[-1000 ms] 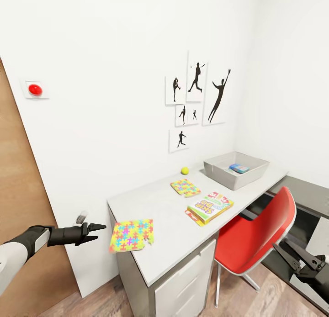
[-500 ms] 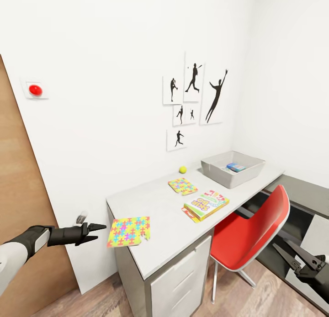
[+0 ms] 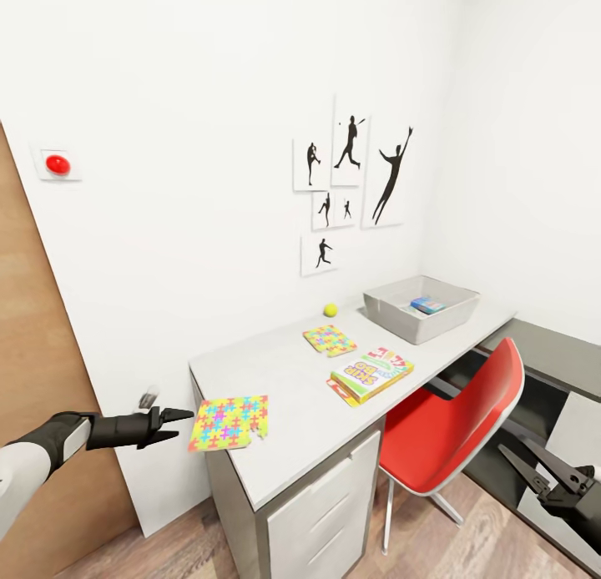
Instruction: Put all the toys in the child's room - the three board games (two on the bed and one on the table), the two jigsaw puzzles on the table, and the tennis ball on the table - inside the toy box on the table in the child's room.
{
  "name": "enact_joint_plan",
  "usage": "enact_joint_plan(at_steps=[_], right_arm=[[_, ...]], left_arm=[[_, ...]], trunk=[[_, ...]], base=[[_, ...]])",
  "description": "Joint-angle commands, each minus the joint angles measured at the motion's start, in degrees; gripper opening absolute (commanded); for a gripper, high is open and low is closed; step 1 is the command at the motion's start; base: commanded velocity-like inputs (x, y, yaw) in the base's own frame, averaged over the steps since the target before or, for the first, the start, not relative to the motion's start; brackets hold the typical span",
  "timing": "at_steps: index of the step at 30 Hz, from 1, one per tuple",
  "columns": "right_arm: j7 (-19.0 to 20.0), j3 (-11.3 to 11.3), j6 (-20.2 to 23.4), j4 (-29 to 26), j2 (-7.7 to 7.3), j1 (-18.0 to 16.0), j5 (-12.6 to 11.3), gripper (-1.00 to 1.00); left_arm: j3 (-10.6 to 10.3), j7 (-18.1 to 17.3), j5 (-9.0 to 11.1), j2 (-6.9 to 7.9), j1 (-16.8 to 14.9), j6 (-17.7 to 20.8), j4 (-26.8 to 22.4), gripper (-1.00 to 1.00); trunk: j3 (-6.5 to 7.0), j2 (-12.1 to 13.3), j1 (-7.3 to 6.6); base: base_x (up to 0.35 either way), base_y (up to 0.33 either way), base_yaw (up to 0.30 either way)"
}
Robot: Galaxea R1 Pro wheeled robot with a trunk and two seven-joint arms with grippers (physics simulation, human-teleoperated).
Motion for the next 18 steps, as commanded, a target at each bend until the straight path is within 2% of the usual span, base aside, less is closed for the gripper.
enact_joint_plan(at_steps=[1, 15, 18], right_arm=[[0.0, 0.0, 0.2, 0.0, -0.01, 0.0, -0.1, 1.0], [0.1, 0.0, 0.2, 0.0, -0.02, 0.0, -0.1, 1.0], [0.1, 0.0, 0.2, 0.0, -0.02, 0.0, -0.1, 1.0]], left_arm=[[-0.1, -0.1, 0.3, 0.07, 0.0, 0.6, 0.0, 1.0], [-0.1, -0.1, 0.3, 0.18, 0.0, 0.7, 0.0, 1.0], [-0.1, -0.1, 0.3, 0.28, 0.0, 0.7, 0.0, 1.0]], trunk=[[-0.05, 0.0, 0.0], [-0.05, 0.0, 0.0], [-0.59, -1.2, 0.66]], base=[[0.0, -0.008, 0.0], [0.0, -0.002, 0.0], [0.0, 0.0, 0.0]])
